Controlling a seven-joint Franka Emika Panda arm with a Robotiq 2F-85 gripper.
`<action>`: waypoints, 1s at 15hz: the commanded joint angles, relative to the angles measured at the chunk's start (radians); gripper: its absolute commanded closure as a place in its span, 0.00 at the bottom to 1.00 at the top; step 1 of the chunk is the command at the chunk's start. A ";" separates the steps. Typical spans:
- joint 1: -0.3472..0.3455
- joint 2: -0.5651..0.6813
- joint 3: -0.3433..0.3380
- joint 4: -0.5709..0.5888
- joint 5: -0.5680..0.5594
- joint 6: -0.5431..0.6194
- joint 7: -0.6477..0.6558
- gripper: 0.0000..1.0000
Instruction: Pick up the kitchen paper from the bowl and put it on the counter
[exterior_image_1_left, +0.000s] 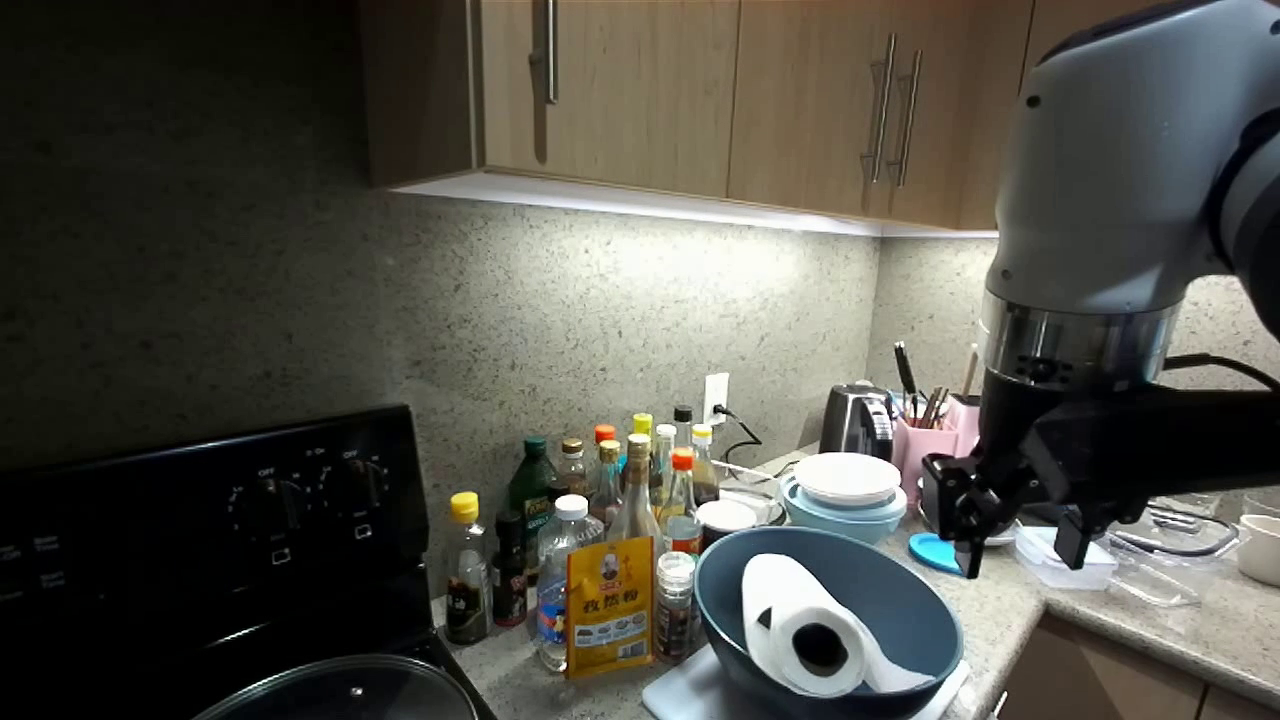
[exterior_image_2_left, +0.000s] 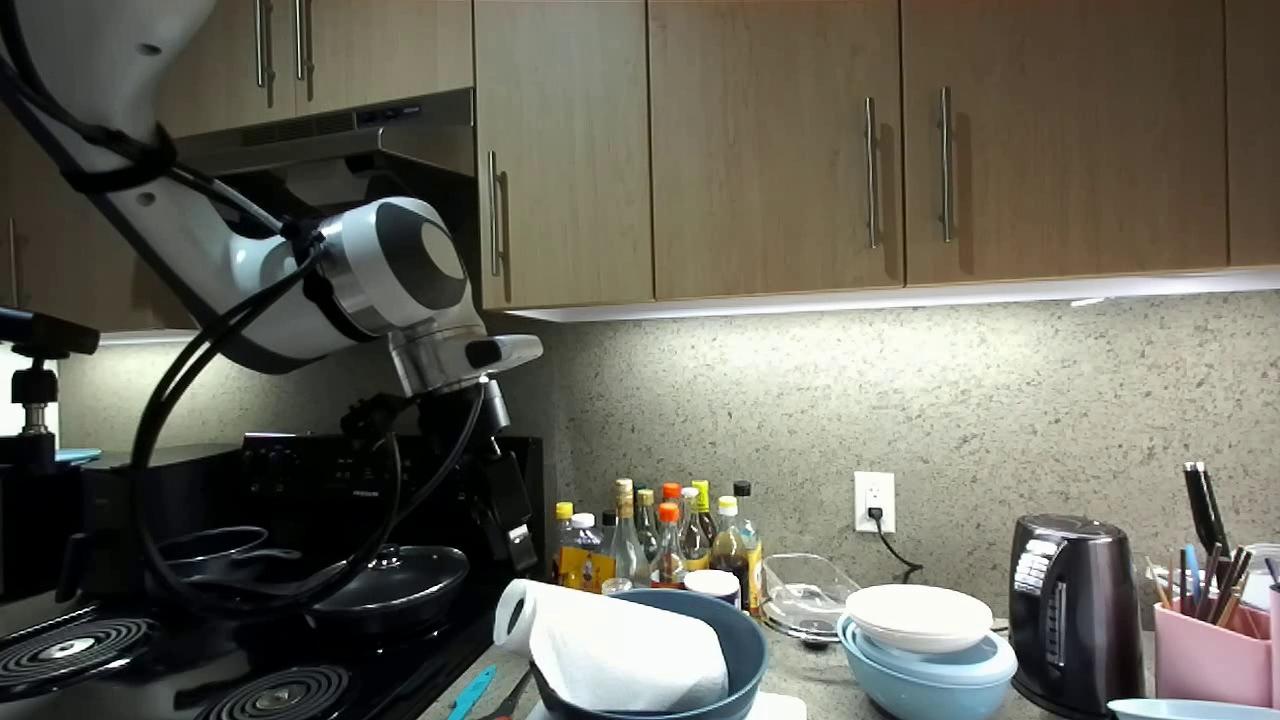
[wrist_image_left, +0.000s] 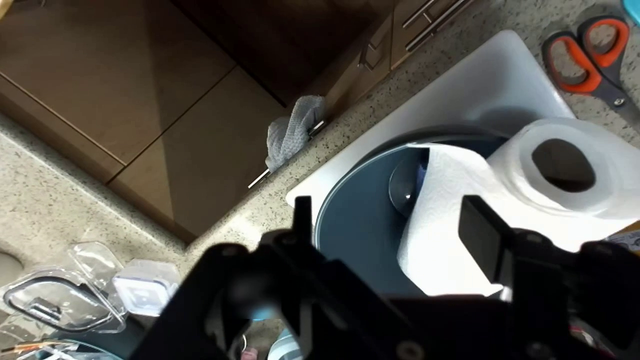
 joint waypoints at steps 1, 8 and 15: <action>-0.025 -0.002 0.025 0.001 0.011 0.001 -0.009 0.20; -0.025 -0.002 0.028 0.001 0.011 0.001 -0.008 0.07; -0.035 0.007 0.038 0.004 -0.017 0.013 0.000 0.00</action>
